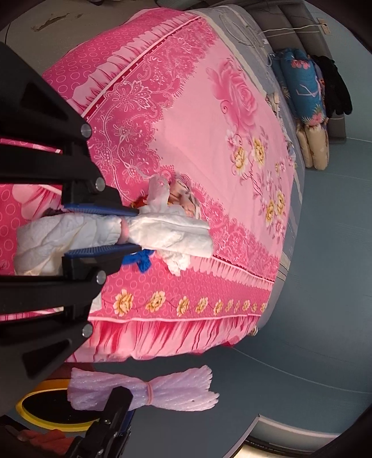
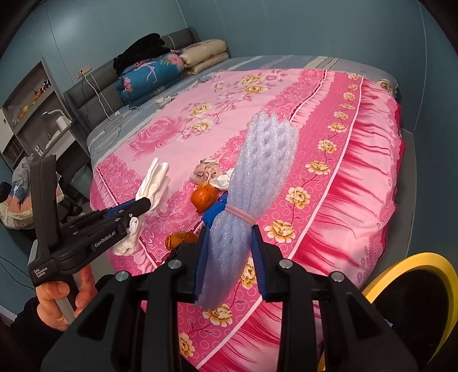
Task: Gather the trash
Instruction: 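Carry the tissue and foam net to the yellow-rimmed bin and release both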
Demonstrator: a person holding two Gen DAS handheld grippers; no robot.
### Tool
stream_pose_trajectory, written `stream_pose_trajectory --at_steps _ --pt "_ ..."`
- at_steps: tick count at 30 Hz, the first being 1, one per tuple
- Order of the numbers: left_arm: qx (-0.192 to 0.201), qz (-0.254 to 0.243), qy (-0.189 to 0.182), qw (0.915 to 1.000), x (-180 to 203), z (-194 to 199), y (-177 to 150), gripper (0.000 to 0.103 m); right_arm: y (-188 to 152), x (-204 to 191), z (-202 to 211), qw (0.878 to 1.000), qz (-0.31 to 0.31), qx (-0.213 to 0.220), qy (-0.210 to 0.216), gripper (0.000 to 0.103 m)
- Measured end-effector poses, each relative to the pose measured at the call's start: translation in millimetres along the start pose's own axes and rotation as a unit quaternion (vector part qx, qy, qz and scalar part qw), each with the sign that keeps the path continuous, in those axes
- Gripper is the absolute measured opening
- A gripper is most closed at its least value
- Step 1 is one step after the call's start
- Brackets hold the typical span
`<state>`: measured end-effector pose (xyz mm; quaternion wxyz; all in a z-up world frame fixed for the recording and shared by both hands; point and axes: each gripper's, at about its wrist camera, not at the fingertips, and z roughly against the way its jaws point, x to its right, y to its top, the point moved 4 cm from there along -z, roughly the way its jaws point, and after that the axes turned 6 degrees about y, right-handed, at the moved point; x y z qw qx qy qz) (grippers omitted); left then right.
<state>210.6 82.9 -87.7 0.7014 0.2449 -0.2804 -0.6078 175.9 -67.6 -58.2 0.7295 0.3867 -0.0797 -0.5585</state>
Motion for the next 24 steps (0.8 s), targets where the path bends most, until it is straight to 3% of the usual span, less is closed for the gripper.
stream_pose_trajectory --at_steps 24 --pt "0.037 -0.064 -0.053 0.9959 91 60 10 0.018 11 57 102 0.995 -0.038 0.093 -0.012 0.028"
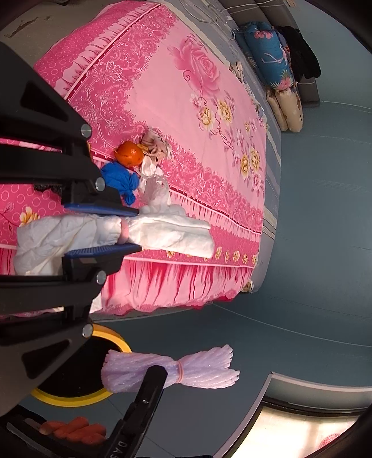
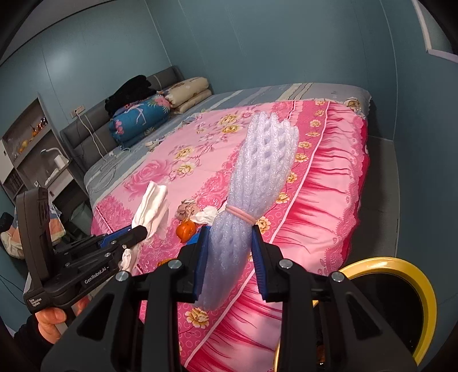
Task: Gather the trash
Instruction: 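Carry the tissue and foam net to the yellow-rimmed bin and release both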
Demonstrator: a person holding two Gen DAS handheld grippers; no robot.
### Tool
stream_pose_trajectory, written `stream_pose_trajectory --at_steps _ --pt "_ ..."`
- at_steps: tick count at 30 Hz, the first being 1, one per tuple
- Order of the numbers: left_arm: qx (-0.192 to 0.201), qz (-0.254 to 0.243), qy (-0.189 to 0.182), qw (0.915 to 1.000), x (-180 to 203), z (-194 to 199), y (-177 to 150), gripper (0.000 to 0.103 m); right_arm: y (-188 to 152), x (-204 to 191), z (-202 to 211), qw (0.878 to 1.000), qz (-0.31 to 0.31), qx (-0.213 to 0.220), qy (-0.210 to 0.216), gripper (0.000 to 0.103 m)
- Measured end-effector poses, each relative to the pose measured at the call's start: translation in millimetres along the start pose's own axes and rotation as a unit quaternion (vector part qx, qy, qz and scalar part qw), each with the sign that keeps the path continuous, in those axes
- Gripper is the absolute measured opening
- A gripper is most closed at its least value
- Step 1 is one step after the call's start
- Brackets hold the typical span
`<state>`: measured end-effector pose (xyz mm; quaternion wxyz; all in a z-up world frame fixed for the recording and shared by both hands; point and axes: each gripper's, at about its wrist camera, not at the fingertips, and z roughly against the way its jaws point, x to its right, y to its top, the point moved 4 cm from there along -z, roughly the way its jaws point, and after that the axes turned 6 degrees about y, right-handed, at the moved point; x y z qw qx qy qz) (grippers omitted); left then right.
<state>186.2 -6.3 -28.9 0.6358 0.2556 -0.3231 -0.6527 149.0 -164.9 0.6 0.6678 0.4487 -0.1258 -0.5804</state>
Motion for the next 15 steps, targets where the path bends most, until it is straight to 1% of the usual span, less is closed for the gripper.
stream_pose_trajectory --at_steps 7,15 --pt "0.004 -0.010 -0.022 0.9997 24 6 6 0.018 7 22 26 0.999 -0.015 0.028 -0.013 0.028" --pt "0.002 -0.017 -0.046 0.9988 55 4 9 0.018 11 44 51 0.998 -0.033 0.052 -0.029 0.028"
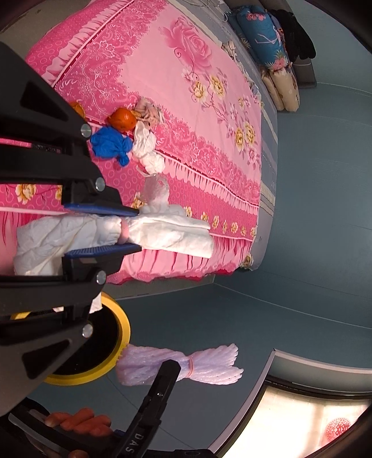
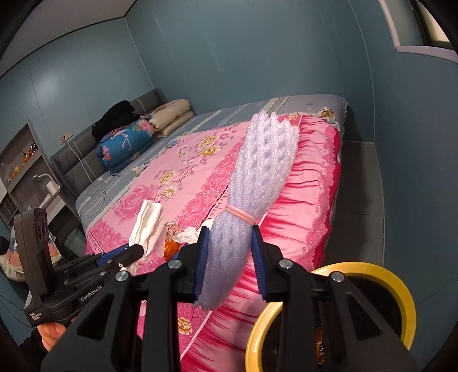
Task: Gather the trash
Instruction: 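Carry the tissue and foam net to the yellow-rimmed bin and release both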
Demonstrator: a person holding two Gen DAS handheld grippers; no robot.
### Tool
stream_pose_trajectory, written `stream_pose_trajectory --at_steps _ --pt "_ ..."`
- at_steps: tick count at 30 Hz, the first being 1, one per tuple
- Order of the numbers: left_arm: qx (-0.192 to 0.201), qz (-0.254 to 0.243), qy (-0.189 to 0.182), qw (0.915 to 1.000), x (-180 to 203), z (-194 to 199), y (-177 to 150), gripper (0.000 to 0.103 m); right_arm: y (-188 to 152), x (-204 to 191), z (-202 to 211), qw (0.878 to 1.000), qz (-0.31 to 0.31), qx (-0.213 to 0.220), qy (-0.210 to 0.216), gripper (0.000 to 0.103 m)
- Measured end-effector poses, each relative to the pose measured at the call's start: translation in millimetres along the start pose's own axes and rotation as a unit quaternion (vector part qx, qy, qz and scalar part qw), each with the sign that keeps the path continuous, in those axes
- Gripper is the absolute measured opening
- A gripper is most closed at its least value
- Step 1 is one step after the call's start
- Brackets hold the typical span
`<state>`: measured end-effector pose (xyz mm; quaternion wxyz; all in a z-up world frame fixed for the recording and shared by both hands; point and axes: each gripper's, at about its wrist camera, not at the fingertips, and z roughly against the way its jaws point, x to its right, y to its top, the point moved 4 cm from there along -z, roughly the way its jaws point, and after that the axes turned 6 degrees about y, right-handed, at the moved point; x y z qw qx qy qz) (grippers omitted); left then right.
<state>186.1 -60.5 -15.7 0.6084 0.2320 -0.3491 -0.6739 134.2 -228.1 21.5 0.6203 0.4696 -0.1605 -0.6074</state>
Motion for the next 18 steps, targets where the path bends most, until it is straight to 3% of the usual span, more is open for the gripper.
stream_pose_trajectory --at_steps 18 --pt "-0.021 -0.044 -0.047 0.9977 72 -24 -9 0.018 3 49 43 0.997 -0.044 0.045 -0.039 0.028"
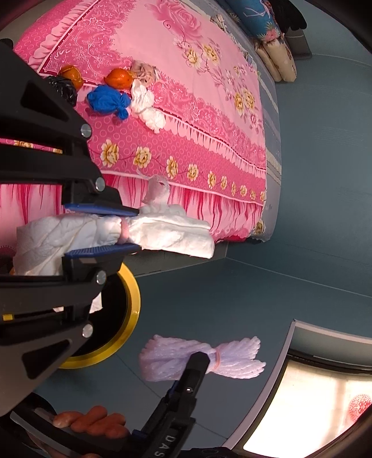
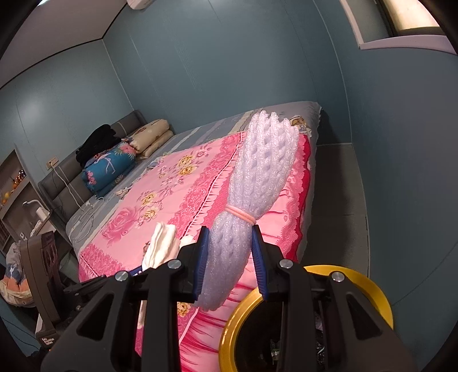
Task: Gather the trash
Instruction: 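Carry the tissue and foam net to the yellow-rimmed bin and release both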
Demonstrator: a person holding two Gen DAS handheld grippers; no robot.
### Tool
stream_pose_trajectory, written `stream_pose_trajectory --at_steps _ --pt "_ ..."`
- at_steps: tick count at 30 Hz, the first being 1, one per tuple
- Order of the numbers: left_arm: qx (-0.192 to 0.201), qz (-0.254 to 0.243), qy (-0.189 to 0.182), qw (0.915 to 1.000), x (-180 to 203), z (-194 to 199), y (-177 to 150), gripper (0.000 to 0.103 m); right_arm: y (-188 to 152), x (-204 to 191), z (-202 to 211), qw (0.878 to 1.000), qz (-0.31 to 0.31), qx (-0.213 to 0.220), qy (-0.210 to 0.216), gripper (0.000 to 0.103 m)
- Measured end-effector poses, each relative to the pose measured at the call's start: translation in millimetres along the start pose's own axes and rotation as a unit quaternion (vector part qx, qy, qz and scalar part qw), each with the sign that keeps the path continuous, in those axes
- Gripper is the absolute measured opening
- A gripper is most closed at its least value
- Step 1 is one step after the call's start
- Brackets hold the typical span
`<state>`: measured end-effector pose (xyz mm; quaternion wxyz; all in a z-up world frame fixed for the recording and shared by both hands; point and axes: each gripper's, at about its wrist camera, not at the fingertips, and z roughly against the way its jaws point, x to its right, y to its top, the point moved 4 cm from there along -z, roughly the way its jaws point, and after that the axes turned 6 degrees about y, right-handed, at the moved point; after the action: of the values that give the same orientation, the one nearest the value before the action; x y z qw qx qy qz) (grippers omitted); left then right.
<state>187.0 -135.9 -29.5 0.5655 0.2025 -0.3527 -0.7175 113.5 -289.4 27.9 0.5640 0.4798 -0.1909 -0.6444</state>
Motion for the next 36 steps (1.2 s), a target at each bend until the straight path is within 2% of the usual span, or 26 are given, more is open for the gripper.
stream_pose_trajectory --at_steps 18,24,33,35,36 --pt "-0.027 -0.046 -0.038 0.9978 70 -21 -12 0.018 12 40 54 0.997 -0.031 0.063 -0.011 0.029" --pt "-0.032 -0.053 -0.042 0.9972 83 -27 -16 0.018 16 41 67 0.997 -0.022 0.074 -0.011 0.029" --pt "-0.035 -0.049 -0.068 0.9959 96 -23 -16 0.018 14 35 90 0.995 -0.012 0.098 -0.010 0.030" --pt "-0.027 -0.052 -0.078 0.9953 100 -18 -14 0.020 15 36 95 0.994 -0.013 0.105 -0.009 0.034" --pt "-0.023 -0.053 -0.080 0.9951 101 -15 -14 0.025 15 37 95 0.994 -0.014 0.107 -0.010 0.034"
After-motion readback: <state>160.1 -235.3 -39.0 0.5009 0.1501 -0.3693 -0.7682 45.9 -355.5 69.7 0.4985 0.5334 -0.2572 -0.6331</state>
